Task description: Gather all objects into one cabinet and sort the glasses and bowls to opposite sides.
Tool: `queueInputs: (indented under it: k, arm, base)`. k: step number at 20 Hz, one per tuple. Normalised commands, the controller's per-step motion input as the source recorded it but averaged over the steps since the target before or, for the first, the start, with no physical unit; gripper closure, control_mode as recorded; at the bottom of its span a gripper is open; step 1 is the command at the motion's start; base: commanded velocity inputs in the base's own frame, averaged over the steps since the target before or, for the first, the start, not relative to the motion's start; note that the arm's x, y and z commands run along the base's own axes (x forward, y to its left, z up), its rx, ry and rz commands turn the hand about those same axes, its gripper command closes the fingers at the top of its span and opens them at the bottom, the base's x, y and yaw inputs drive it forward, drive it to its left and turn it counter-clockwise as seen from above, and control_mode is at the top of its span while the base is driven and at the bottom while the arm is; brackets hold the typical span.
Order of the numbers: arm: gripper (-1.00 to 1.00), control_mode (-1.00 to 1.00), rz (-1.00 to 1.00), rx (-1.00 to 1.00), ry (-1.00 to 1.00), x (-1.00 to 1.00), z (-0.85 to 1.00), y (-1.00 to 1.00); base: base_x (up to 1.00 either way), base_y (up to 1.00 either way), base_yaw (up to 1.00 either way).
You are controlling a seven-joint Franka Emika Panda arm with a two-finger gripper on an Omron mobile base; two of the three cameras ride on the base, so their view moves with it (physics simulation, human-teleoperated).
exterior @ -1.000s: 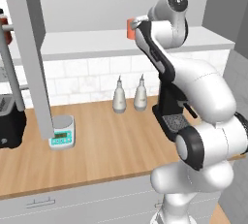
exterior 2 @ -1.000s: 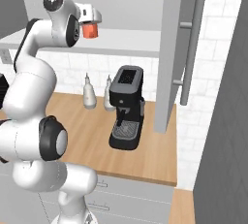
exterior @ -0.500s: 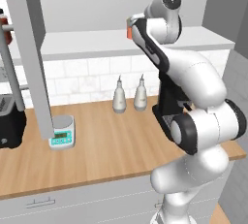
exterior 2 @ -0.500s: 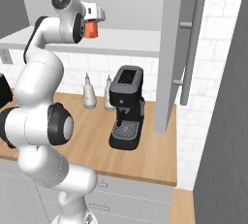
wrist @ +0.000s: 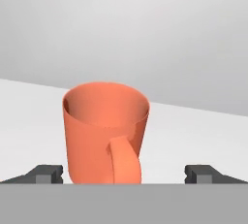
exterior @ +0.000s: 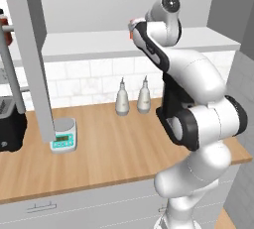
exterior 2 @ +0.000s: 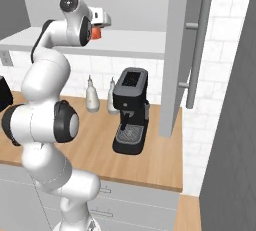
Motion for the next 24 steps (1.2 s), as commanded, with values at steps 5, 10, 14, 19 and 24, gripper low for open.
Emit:
queueInputs:
  k: [5,10,14,19,24]
  arm:
    - [-1.00,-1.00,0.00,0.00,0.04,0.29,-0.14,0.00]
    - [-1.00,-1.00,0.00,0.00,0.02,0.13,-0.08,0.01]
    - [1.00,-1.00,0.00,0.00,0.02,0.03,-0.08,0.14]
    - [1.00,-1.00,0.00,0.00,0.03,0.00,-0.06,0.17]
    - [1.00,-1.00,0.00,0.00,0.00,0.00,0.00,0.00]
  base:
    - [0.00,0.00,0.00]
    - [0.00,0.00,0.00]
    - [0.00,0.00,0.00]
    - [0.00,0.00,0.00]
    - [0.00,0.00,0.00]
